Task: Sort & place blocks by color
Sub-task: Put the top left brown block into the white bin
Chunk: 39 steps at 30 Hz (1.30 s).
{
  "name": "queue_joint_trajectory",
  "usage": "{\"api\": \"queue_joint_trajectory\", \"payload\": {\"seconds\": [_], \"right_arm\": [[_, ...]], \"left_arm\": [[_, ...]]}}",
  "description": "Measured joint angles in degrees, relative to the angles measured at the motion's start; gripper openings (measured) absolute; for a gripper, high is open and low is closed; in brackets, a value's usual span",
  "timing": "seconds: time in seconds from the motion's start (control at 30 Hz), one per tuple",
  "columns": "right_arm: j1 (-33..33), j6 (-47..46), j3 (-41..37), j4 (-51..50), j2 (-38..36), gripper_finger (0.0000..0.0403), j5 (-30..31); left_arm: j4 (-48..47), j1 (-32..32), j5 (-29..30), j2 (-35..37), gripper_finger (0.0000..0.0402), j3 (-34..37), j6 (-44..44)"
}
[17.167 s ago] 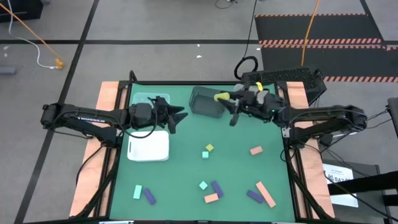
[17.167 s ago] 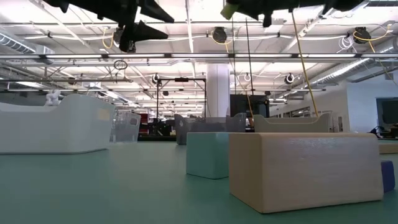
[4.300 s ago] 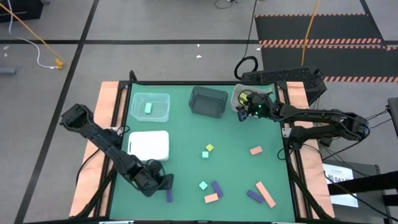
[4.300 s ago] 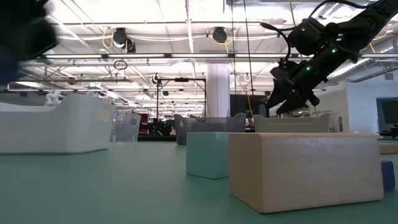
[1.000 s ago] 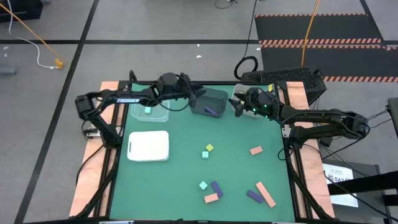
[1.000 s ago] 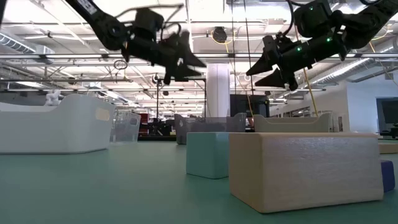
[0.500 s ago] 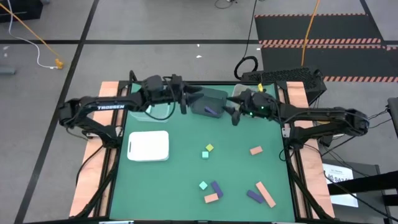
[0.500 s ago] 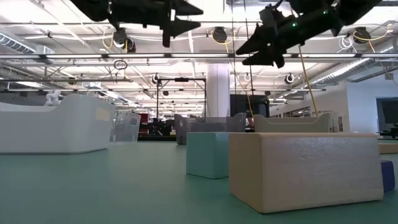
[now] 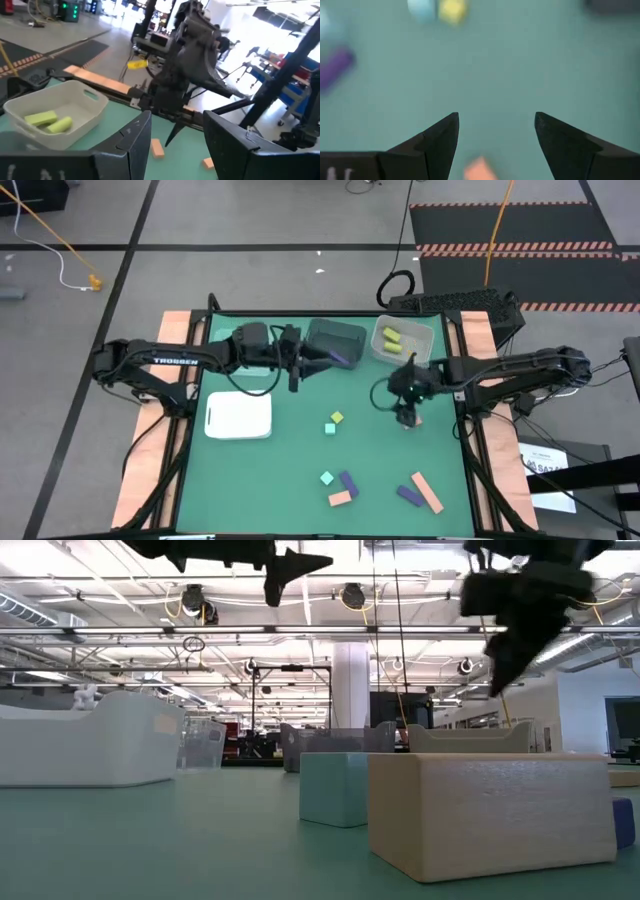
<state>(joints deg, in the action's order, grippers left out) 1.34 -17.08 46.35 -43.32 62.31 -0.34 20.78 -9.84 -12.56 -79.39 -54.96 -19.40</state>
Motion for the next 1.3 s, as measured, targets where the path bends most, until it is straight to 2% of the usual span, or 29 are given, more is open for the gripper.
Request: {"api": "queue_joint_trajectory", "payload": {"seconds": [0.13,0.33,0.47,0.87,1.07,1.2,1.3], "right_arm": [[3.74,1.30,-1.74,-4.84,0.41,0.0254,0.00],[6.67,1.35,-6.04,-4.80,0.41,0.0254,-0.60],[7.64,1.41,-9.27,-1.80,0.41,0.0254,-2.72],[7.92,2.58,-16.41,7.86,0.94,0.0254,-1.31],[7.90,3.60,-17.52,9.59,4.33,0.0253,-1.27],[7.90,4.71,-17.39,10.57,7.02,0.0235,-0.81],[7.90,4.68,-17.33,11.11,7.79,0.0199,-0.71]], "left_arm": [[0.21,0.81,-0.02,0.05,0.0179,0.00,0.03],[0.21,1.02,-0.02,0.04,0.0179,0.00,-0.72],[0.22,1.00,0.00,0.05,0.0179,0.00,-0.92],[0.21,1.00,0.12,0.04,0.0179,0.00,-1.09],[0.24,1.00,0.41,0.04,0.0179,0.00,-1.08],[0.24,1.00,0.64,0.04,0.0179,0.00,-1.07],[0.24,1.00,0.64,0.04,0.0179,0.00,-1.07]]}}
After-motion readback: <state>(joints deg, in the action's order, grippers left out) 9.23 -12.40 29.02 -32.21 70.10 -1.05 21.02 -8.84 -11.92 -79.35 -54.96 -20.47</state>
